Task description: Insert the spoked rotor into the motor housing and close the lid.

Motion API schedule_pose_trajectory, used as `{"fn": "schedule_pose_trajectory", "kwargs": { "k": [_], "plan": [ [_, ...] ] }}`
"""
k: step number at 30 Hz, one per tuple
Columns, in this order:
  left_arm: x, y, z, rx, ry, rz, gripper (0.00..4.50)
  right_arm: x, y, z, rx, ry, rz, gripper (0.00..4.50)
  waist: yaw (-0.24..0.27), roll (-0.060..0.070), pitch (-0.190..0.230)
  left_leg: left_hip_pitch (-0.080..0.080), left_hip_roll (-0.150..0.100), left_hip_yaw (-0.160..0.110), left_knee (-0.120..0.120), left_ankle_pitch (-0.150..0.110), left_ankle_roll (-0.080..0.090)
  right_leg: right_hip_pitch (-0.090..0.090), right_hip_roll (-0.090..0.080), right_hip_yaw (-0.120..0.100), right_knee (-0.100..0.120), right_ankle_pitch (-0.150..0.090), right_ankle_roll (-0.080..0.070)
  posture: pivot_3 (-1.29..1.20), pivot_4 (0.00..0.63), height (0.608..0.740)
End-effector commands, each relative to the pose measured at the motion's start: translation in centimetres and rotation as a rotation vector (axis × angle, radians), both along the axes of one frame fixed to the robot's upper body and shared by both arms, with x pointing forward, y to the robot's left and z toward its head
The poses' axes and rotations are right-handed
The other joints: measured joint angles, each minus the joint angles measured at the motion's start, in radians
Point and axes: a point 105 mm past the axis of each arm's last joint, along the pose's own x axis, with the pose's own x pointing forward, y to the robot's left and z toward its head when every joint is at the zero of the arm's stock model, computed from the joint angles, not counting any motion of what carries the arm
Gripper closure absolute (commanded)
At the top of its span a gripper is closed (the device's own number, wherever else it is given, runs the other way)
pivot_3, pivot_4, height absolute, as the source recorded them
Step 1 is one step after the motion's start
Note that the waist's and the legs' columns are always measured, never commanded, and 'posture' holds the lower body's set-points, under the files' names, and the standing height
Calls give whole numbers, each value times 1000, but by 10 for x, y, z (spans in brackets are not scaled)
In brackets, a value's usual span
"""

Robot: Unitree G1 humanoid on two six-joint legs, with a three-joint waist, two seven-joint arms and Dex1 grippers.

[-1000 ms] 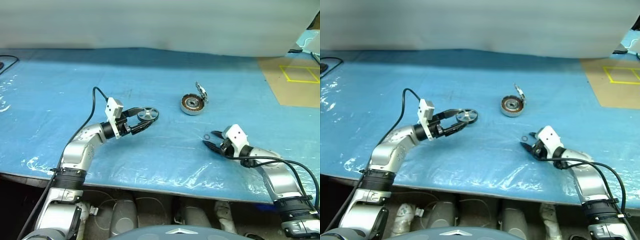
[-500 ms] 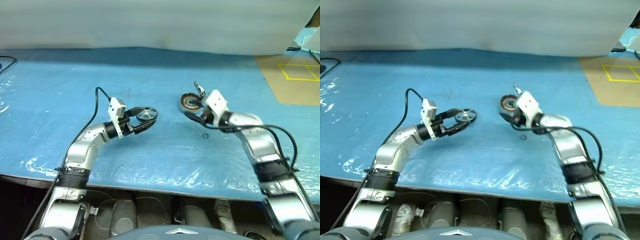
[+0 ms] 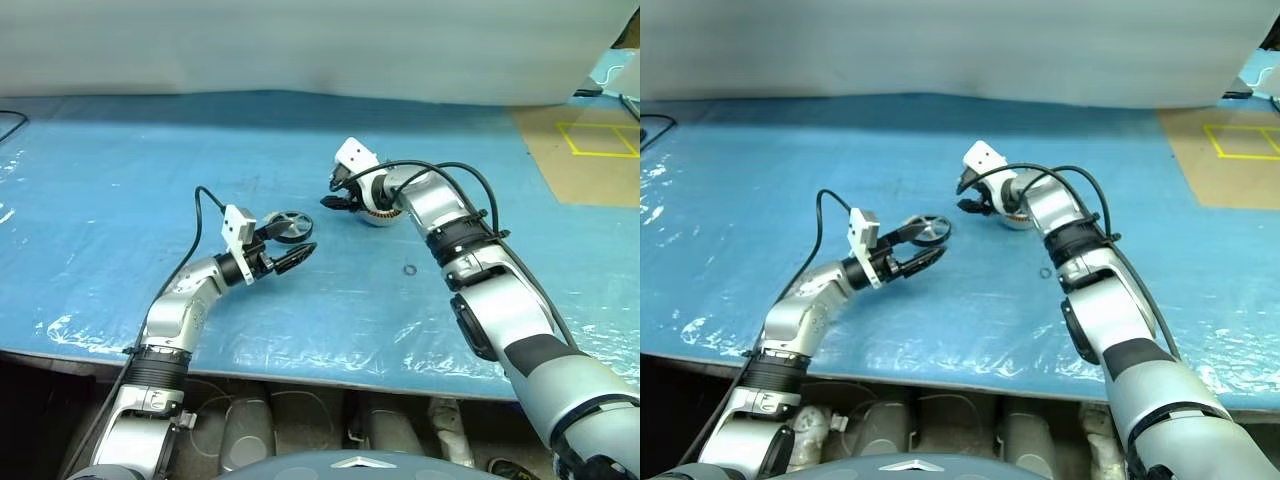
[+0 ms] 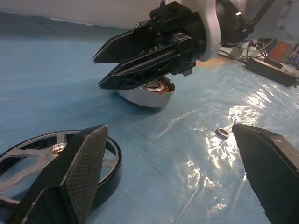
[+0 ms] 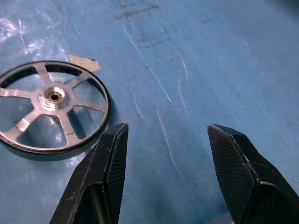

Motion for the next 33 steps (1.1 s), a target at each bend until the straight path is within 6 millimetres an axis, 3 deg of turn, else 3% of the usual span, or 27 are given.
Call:
{"fn": "schedule_pose_trajectory", "kwargs": {
  "k": [1,8,14,23,26,30,33],
  "plan": [
    [-2,1,11,-8,-57,7,0,10,-19,15,-16,-37,-28,1664,1,0,0,-1,0,0,1,0,0,0,0,0,0,0,0,0,150,740],
    [-6,2,7,-7,-43,17,0,8,-54,39,-38,-41,28,1664,-9,2,2,0,0,0,5,0,0,0,-1,0,3,0,0,0,150,740],
    [-1,-2,9,-16,-46,15,0,4,-67,28,-96,-9,48,1664,-11,3,2,0,0,1,5,1,3,-1,0,0,3,0,0,0,150,740],
    [-5,-6,4,-21,-41,2,0,-8,-51,26,-112,25,187,1664,-11,3,2,0,0,1,6,2,4,-1,-1,0,4,0,0,0,150,740],
    [-8,-6,3,-22,-40,4,0,-11,-56,9,-288,-49,244,1664,-10,3,2,0,0,1,6,2,4,-1,-1,0,4,0,-1,0,150,740],
    [-8,-3,2,-24,-42,16,0,-16,-55,-10,-390,-69,272,1664,-8,2,2,0,0,0,6,2,4,-1,-1,0,5,0,0,0,150,740],
    [-8,-4,2,-26,-43,20,0,-13,-53,-11,-397,-78,247,1664,-10,2,2,1,0,1,8,2,4,0,-1,1,6,0,0,0,150,740]
  ]
}}
